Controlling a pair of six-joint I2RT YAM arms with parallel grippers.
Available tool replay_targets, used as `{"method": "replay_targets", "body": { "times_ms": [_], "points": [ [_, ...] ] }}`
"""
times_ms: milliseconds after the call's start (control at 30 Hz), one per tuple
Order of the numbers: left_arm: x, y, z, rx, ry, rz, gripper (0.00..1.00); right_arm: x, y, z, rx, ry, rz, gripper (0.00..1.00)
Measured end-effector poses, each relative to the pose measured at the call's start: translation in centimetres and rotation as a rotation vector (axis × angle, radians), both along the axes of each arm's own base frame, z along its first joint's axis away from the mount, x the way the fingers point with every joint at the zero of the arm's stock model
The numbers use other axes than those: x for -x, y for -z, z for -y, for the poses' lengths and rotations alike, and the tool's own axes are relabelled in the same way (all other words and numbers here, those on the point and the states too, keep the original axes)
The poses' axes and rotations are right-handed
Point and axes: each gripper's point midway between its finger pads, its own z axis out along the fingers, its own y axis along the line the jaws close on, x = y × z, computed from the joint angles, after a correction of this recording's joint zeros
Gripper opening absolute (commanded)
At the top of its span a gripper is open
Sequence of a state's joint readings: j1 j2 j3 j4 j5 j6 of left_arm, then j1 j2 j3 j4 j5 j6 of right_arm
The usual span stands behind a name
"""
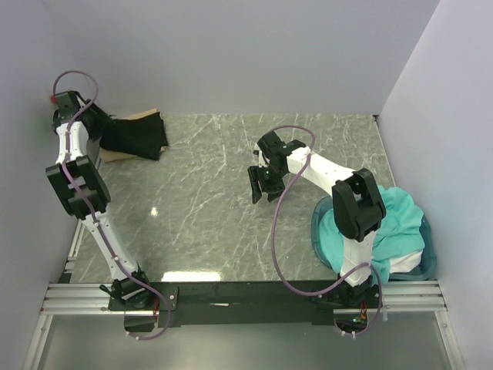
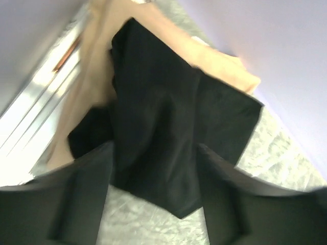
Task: Fold and stack the t-shirts
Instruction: Neatly place the folded tshirt to the corner, then reset both grippers
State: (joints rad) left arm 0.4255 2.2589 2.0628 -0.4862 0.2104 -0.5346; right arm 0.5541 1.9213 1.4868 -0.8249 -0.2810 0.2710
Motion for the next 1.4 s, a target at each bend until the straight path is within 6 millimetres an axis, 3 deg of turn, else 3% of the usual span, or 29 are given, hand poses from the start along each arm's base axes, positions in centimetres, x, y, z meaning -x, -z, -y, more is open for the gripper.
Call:
{"method": "replay_targets", "body": {
  "times_ms": [33,133,367,500,633,800,967,1100,1200,1300,1400],
  "points": [
    [0.7,0.1,0.0,-0.007,-0.013,-0.012,0.84,0.0,0.0,0.0,-0.001,0.000,0.002,0.66],
    [2.7,-0.4,-0.1,-0.039,-0.052,-0.025,0.98,-0.1,-0.2,-0.1,-0.005,0.000,0.008,0.66],
    [5.2,-6.6,-0.6,-0.195,-0.120,0.050,0.99,-0.2,-0.9,0.0,-0.016,0.005,0.039,0.66],
    [6.4,-9.3,1.5,-0.275,-0.105,0.070,0.99,-0.7,-1.8,0.2,-0.013,0.026,0.079,0.66],
    [7.9,-9.7,5.6,-0.303,-0.048,0.059,1.00,-1.5,-3.3,0.4,-0.016,0.057,0.143,0.66],
    [11.3,-7.5,12.1,-0.293,0.058,0.000,0.99,-2.3,-5.3,1.0,-0.027,0.109,0.235,0.66],
    [15.5,-5.6,20.7,-0.247,0.205,-0.024,0.99,-1.8,-6.9,2.8,-0.026,0.187,0.327,0.66],
    [20.5,-3.6,29.3,-0.191,0.380,-0.039,0.99,-0.8,-7.9,4.9,-0.018,0.258,0.404,0.66],
    [24.0,-2.4,34.1,-0.151,0.489,-0.054,0.99,-0.2,-8.5,6.1,-0.022,0.309,0.456,0.66],
    [26.6,-1.4,36.6,-0.121,0.547,-0.071,0.99,0.5,-8.7,7.3,-0.020,0.355,0.485,0.66],
    [27.7,-1.2,37.2,-0.115,0.557,-0.080,0.99,1.2,-8.5,8.2,-0.014,0.400,0.500,0.66]
  ]
}}
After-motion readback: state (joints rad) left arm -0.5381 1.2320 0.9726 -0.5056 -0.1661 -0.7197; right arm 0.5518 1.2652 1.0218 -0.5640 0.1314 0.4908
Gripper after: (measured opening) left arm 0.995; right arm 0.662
